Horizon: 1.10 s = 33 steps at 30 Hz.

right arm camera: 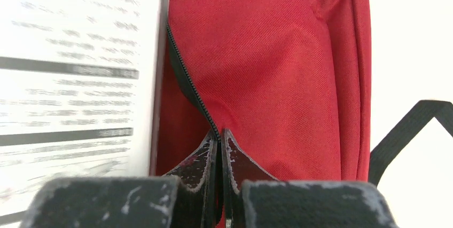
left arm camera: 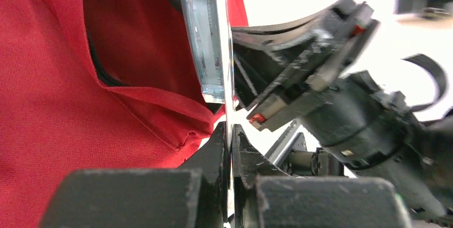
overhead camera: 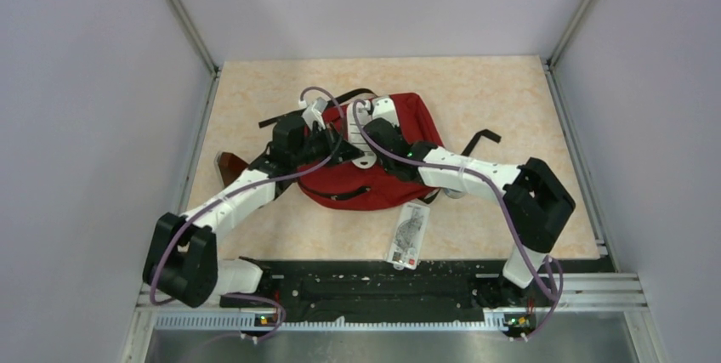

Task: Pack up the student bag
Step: Place the stationery in the student bag.

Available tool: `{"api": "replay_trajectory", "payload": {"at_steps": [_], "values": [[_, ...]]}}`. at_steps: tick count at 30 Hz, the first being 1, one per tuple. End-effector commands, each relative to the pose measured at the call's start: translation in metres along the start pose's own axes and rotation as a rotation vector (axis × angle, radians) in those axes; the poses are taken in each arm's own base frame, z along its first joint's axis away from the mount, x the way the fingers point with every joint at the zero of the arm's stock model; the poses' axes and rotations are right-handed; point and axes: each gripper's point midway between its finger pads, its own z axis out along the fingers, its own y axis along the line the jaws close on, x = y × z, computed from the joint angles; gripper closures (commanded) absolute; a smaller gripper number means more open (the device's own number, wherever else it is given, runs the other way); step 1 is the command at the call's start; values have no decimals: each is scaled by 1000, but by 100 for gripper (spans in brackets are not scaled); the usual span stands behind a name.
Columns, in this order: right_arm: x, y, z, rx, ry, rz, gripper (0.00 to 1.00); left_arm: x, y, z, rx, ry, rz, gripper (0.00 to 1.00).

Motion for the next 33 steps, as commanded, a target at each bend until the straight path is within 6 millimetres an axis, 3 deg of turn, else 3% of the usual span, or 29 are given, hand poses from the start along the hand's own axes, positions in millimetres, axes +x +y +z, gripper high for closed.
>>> {"api": "replay_trajectory", "payload": {"at_steps": [1, 5, 9, 15, 25, 33], "values": [[-33, -12, -14, 10, -102, 96, 100, 14, -4, 15, 95, 114, -108, 100], [-36, -17, -13, 42, -133, 115, 100, 41, 6, 21, 125, 224, -213, 100], [-41, -18, -16, 41, -152, 131, 100, 58, 28, 21, 31, 281, -254, 100], [-44, -20, -20, 32, -165, 142, 100, 64, 40, 11, -44, 266, -374, 100], [-43, -25, -21, 43, -196, 138, 100, 75, 44, 9, -76, 280, -595, 100], [-55, -12, -31, -77, -285, 144, 100, 63, 51, 20, -89, 241, -637, 100]]}}
